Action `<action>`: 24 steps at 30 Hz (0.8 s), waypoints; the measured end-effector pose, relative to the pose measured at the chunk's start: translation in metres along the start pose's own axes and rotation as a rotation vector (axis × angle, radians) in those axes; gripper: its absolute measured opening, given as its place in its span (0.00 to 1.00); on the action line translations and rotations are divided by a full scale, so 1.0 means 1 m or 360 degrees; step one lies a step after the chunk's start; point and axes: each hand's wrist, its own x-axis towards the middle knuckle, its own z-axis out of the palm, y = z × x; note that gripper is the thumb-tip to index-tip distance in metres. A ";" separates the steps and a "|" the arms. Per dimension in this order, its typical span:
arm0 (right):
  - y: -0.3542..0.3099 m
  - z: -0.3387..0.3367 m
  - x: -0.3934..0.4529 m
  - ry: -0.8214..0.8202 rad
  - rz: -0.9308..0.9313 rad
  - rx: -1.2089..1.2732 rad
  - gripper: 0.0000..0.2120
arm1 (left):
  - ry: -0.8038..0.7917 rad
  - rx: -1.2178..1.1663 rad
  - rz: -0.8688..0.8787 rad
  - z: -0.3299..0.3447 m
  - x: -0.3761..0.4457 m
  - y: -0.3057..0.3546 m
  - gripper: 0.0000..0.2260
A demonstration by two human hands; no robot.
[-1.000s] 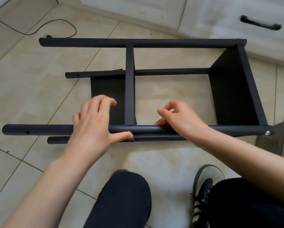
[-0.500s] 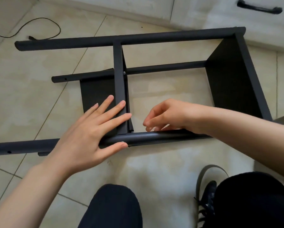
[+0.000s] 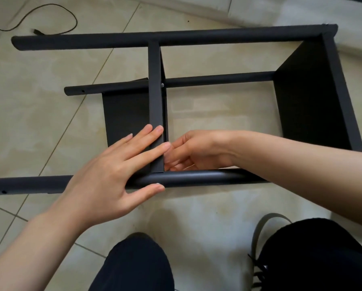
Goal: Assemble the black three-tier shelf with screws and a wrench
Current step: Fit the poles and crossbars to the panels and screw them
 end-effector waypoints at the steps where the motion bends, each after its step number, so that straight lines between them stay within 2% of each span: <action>1: 0.001 0.001 0.002 -0.0022 0.0008 -0.0015 0.07 | -0.0001 0.0001 0.0001 0.000 0.000 0.000 0.31; 6: 0.005 0.002 0.007 -0.0089 0.0055 -0.0127 0.12 | 0.0003 -0.0002 -0.0002 0.000 0.000 0.000 0.31; 11: 0.003 0.003 0.007 -0.0143 0.0146 -0.0236 0.05 | 0.0022 0.0001 -0.0008 0.000 -0.001 0.000 0.31; 20: 0.004 -0.001 0.008 -0.0175 0.0256 -0.0168 0.05 | 0.0040 -0.0036 -0.0011 0.002 -0.002 -0.001 0.31; 21: 0.004 -0.001 0.008 -0.0169 0.0263 -0.0181 0.06 | 0.0044 -0.0036 -0.0009 0.002 -0.002 -0.001 0.31; 24: 0.004 0.000 0.010 -0.0153 0.0297 -0.0216 0.17 | 0.0051 -0.0030 -0.0003 0.003 -0.002 -0.002 0.31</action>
